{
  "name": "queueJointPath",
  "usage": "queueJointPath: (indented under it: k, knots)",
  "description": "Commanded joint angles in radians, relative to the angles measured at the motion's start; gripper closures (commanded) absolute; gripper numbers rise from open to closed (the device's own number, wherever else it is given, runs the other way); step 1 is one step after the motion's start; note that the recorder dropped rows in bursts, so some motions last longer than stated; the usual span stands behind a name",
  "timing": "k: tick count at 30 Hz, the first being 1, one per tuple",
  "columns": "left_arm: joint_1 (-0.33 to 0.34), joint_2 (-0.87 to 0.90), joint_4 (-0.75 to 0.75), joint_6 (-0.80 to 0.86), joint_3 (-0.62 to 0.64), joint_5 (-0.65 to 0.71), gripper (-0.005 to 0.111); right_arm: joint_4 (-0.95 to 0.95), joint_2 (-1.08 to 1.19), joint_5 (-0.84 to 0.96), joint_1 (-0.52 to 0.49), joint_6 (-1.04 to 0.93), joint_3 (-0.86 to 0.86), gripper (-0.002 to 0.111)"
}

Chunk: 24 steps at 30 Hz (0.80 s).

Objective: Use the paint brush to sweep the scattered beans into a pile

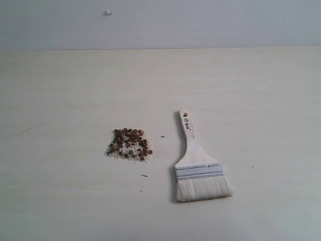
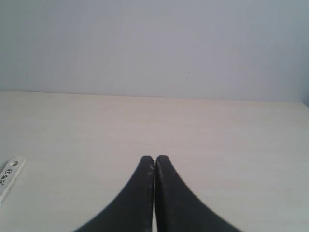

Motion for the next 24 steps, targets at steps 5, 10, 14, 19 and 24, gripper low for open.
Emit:
queueJointPath:
  k: [5,10,14,19,24]
  knots:
    - [-0.006,-0.015,0.295,-0.001,0.004,0.010,0.107,0.003,-0.005,-0.001,-0.004,0.003,0.005,0.108]
    - [-0.006,-0.037,0.961,-0.001,0.004,0.018,0.107,0.003,-0.005,-0.001,-0.004,0.003,0.005,0.108]
    - [-0.006,-0.053,1.002,-0.001,0.004,0.009,0.107,0.001,-0.005,-0.001,-0.004,0.003,0.005,0.108]
    - [-0.006,-0.053,1.007,0.024,0.004,-0.115,0.107,0.001,-0.005,-0.001,-0.004,0.003,0.005,0.108]
    - [-0.006,-0.075,1.007,0.026,0.004,-0.074,0.107,0.001,-0.005,-0.001,-0.004,0.003,0.005,0.108]
